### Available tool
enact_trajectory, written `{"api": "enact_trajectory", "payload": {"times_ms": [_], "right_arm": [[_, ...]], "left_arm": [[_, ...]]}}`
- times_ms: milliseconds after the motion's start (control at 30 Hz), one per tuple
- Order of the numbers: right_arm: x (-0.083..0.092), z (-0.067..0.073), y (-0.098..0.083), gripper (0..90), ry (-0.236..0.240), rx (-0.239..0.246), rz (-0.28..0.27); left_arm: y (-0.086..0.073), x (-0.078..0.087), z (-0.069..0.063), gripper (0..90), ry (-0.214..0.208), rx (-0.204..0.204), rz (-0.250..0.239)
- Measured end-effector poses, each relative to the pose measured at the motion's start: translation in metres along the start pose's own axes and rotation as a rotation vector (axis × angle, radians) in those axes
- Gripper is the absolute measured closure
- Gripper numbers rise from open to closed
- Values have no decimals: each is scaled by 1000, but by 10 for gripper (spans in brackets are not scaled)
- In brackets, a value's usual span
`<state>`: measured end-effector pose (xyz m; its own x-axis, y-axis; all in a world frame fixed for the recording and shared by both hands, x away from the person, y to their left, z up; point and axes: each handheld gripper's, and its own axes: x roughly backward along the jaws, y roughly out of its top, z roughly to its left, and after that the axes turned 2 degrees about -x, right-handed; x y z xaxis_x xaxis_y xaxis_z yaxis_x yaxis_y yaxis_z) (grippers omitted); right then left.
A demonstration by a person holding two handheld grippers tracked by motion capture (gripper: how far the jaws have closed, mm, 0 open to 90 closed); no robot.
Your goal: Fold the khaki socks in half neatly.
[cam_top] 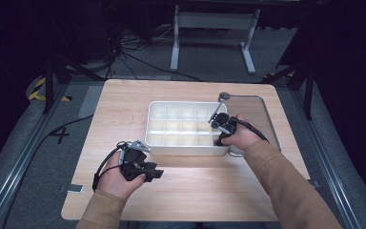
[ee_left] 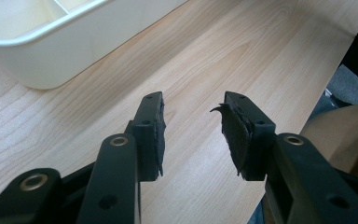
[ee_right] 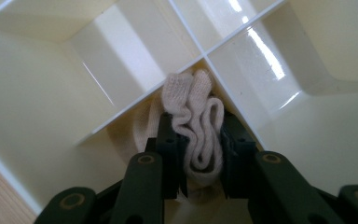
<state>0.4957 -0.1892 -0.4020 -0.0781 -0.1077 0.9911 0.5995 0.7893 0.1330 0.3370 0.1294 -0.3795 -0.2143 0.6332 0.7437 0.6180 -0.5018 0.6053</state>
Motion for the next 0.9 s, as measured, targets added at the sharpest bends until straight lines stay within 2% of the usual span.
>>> {"api": "enact_trajectory", "payload": {"times_ms": [100,233,300,367,467,567,633,700,800,900], "right_arm": [[3,1,-2,689,2,-16,-12],[12,5,-2,605,0,-13,-24],[18,6,-1,593,-4,-11,-31],[26,7,1,618,3,-25,-45],[39,9,5,656,8,-32,-95],[43,11,7,714,-10,-25,-117],[39,12,9,770,-46,-18,-95],[32,11,9,828,-41,-4,-70],[23,11,7,837,-31,-6,-48],[16,12,5,840,7,4,-9]], "left_arm": [[0,0,1,594,0,0,0],[0,-2,0,593,0,-1,10],[0,-3,0,592,-2,-4,12],[1,-3,-1,592,-1,-4,11],[0,-3,-1,593,-2,-3,11],[0,-3,0,587,-2,-2,9],[0,-3,0,580,0,-2,10],[0,-3,0,580,0,-1,8],[0,-3,0,581,-1,0,8],[0,-3,0,581,3,-3,11]]}}
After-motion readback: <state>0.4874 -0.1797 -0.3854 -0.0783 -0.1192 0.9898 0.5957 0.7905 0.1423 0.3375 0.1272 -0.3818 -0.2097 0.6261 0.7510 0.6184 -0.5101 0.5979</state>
